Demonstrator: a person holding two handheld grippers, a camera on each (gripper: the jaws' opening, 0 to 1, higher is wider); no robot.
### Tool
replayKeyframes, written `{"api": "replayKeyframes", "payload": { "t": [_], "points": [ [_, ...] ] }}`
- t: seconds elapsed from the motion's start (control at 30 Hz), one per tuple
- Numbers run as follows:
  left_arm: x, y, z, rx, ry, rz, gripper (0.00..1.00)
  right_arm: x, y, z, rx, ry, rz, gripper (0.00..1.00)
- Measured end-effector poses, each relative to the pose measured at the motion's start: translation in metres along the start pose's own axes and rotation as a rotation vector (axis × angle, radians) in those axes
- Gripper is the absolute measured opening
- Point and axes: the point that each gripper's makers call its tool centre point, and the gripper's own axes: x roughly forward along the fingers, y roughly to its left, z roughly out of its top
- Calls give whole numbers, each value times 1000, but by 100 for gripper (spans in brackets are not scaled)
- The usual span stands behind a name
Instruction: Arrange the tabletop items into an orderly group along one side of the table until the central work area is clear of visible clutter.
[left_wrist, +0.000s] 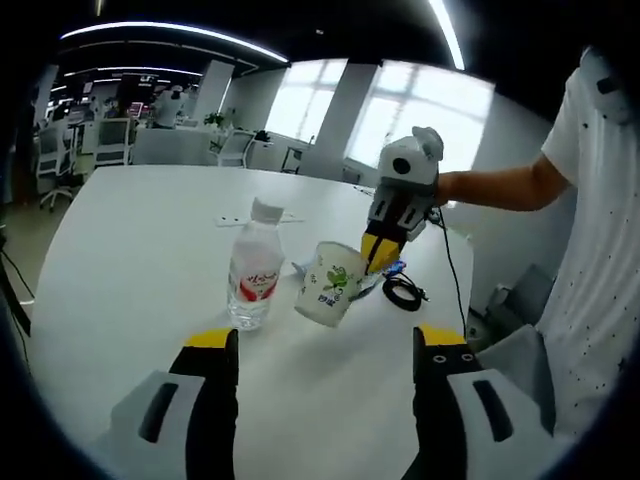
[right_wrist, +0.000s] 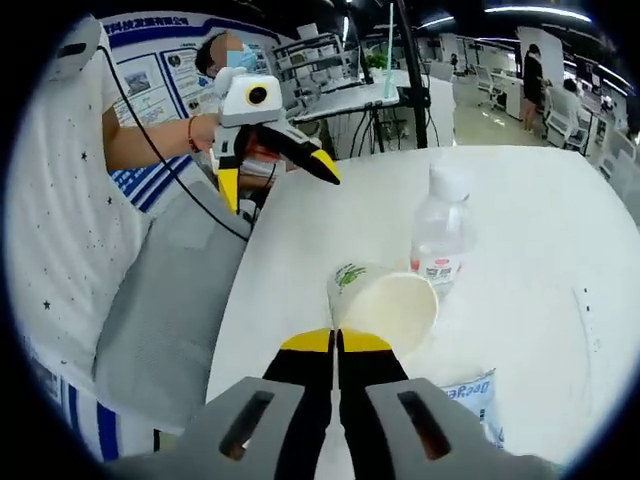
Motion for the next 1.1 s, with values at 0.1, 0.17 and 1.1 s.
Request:
{"api": "replayKeyframes", "payload": {
  "t": [0.1,0.17,1.1],
  "points": [
    [-1,-3,0,3,-7,-4,72,-10,-5,0,-52,48,-33,0],
    [-2,-5,0,2,-11,-8,72,-17,-11,0,-92,84,-61,0],
    [-19,1,-10,-33,-52,31,71,-2,-58,-27,-693,576,-54,0]
  ]
}}
